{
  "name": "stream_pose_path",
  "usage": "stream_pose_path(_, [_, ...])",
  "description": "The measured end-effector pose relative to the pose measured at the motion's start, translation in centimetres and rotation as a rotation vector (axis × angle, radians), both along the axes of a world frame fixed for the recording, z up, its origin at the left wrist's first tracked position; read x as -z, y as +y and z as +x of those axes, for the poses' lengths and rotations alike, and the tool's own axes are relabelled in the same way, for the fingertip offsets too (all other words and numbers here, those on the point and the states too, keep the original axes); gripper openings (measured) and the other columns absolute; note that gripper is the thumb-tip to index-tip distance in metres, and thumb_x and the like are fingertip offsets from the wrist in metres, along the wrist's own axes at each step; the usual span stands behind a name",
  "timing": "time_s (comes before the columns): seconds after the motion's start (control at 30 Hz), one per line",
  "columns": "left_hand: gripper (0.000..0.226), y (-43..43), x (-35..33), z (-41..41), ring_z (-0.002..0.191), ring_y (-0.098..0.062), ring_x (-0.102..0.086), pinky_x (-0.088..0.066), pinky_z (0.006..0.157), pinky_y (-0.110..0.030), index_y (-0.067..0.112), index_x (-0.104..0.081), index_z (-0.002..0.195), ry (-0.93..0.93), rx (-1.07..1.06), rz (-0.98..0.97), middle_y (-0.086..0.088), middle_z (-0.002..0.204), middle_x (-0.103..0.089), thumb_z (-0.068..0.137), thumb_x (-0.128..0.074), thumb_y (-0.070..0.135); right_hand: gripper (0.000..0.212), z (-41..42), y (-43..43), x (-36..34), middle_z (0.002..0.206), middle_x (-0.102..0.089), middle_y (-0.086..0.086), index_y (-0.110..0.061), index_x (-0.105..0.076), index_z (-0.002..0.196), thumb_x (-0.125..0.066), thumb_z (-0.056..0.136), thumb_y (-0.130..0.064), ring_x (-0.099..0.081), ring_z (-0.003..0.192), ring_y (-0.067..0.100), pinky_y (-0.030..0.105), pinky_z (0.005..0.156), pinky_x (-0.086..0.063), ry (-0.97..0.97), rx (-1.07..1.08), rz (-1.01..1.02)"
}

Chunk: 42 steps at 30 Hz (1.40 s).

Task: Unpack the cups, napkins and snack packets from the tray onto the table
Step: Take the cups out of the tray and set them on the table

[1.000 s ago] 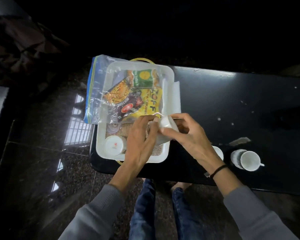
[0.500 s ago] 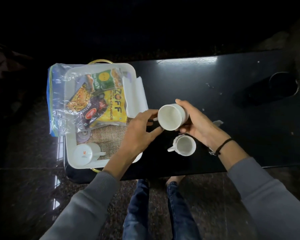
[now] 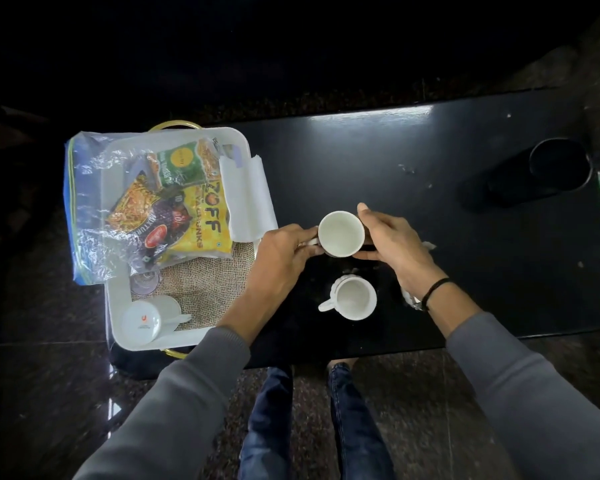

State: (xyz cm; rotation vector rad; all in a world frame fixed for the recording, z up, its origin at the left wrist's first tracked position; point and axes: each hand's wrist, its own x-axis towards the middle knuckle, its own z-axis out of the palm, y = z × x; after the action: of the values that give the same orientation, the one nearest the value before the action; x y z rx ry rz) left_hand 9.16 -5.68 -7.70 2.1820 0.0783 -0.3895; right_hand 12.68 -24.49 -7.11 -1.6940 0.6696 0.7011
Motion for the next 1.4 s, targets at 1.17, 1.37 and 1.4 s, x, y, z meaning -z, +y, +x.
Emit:
stream_pose_path(1.17, [0.021, 6.3, -5.4, -3.5, 0.095, -0.019, -0.069, -0.055, 0.075, -0.034, 0.023, -0.073, 0.116, -0.027, -0.13, 0.21, 0.009, 0.119, -0.07, 0.095, -0.069, 0.027, 0.028, 0.2, 8.7, -5.7, 0.087, -0.072, 0.006, -0.009, -0.072, 0.091, -0.058, 0.103, -0.03, -0.067, 0.083, 0.024, 0.033, 0.074, -0.053, -0.55, -0.723, -0.502])
stream_pose_path(1.37, [0.019, 13.5, -6.0, -7.4, 0.098, -0.021, -0.07, -0.05, 0.077, -0.031, 0.027, -0.076, 0.11, 0.023, -0.291, 0.343, 0.008, 0.122, -0.071, 0.093, -0.069, 0.033, 0.027, -3.2, 18.5, -5.5, 0.087, -0.078, 0.006, -0.01, -0.076, 0.096, -0.06, 0.103, -0.03, -0.071, 0.083, 0.022, 0.037, 0.08, -0.056, -0.441, -0.849, -0.267])
stream_pose_path(1.4, [0.021, 14.7, -5.8, -8.1, 0.099, -0.022, -0.069, -0.047, 0.079, -0.032, 0.027, -0.076, 0.111, 0.047, -0.299, 0.357, 0.007, 0.124, -0.071, 0.091, -0.07, 0.031, 0.027, -4.0, 20.0, -5.1, 0.087, -0.077, 0.006, -0.01, -0.076, 0.096, -0.059, 0.103, -0.031, -0.071, 0.084, 0.022, 0.04, 0.081, -0.057, -0.414, -0.885, -0.238])
